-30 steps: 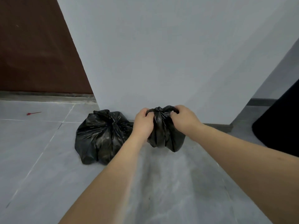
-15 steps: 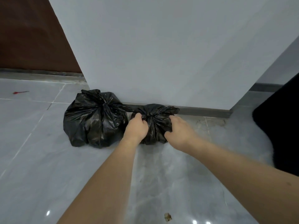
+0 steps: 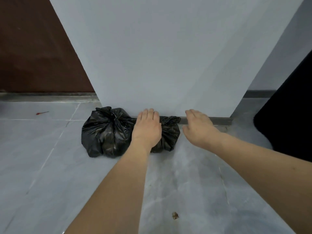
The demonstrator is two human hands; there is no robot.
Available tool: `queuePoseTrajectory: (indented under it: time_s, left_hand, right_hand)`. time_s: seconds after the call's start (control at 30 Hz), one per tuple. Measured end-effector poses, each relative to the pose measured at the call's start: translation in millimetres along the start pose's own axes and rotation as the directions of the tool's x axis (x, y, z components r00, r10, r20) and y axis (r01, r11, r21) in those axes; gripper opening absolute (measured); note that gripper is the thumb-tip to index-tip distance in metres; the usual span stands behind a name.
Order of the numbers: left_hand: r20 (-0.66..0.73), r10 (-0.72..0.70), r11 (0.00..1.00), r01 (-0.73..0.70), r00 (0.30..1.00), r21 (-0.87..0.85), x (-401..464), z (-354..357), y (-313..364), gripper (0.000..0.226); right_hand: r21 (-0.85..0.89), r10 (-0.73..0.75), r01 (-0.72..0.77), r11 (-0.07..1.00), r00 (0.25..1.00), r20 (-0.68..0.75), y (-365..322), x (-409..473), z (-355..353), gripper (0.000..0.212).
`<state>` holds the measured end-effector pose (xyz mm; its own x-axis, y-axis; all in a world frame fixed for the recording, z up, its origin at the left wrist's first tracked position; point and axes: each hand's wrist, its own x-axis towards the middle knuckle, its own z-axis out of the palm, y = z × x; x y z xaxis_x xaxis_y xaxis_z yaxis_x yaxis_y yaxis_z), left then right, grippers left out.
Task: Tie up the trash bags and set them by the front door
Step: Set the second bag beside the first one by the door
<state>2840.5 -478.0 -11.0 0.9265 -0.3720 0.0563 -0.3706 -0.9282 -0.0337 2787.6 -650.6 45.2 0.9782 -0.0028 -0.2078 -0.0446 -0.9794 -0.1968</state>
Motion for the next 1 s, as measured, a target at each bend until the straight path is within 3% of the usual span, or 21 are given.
queuePoseTrajectory:
  time_s: [0.13, 0.27, 0.5, 0.63, 0.73, 0.87, 1.0]
  left_hand:
    - [0.025, -0.015, 1.000, 0.015, 1.000, 0.010, -29.8, -87.1, -9.0, 0.053]
    - [0.039, -0.025, 1.000, 0.025, 0.999, 0.010, -45.9, -213.5, -23.7, 0.055]
    - [-0.001, -0.060, 0.998, 0.060, 0.998, -0.026, -47.5, -520.3, -43.4, 0.056]
    - [-0.051, -0.041, 0.999, 0.039, 0.998, -0.034, -59.0, -722.1, -47.6, 0.057]
    - [-0.080, -0.026, 0.999, 0.022, 0.996, -0.042, -78.8, -835.6, -39.4, 0.058]
    - [-0.233, 0.012, 0.994, -0.035, 0.972, -0.099, -99.8, -922.1, -13.7, 0.058]
    - [-0.232, 0.028, 0.991, -0.057, 0.972, -0.121, -112.1, -959.0, -3.1, 0.058]
  right_hand:
    - [-0.026, -0.033, 0.035, 0.999, 0.997, 0.071, -15.5, -41.7, -53.4, 0.062]
    - [-0.011, -0.062, 0.063, 0.998, 0.994, 0.088, -52.5, -81.6, -163.9, 0.063]
    - [-0.040, -0.068, 0.071, 0.997, 0.996, 0.065, -129.8, -150.8, -441.1, 0.064]
    - [-0.020, -0.073, 0.074, 0.997, 0.997, 0.032, -172.0, -217.9, -627.9, 0.064]
    - [-0.094, -0.106, 0.103, 0.990, 0.994, -0.031, -180.6, -278.1, -724.9, 0.064]
    - [-0.062, -0.016, 0.006, 0.998, 0.988, -0.153, -170.5, -331.2, -788.5, 0.063]
    - [-0.011, 0.039, -0.041, 0.999, 0.980, -0.195, -165.3, -362.1, -817.3, 0.063]
